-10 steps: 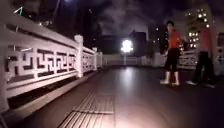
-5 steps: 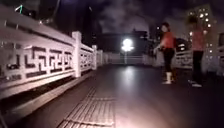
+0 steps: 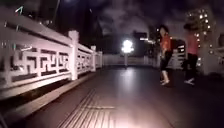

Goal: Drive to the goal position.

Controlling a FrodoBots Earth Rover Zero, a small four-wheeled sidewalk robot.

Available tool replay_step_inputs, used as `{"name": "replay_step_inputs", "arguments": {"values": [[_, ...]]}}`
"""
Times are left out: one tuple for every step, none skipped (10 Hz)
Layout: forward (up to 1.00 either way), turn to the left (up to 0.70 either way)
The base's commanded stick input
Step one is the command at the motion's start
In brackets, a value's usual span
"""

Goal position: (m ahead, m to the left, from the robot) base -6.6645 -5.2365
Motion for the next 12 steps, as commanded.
{"name": "replay_step_inputs", "arguments": {"values": [[0.45,0.00],[0.45,0.00],[0.45,0.00],[0.45,0.00],[0.45,0.00],[0.45,0.00],[0.45,0.00],[0.45,0.00],[0.45,0.00],[0.45,0.00],[0.45,0.00],[0.45,0.00]]}}
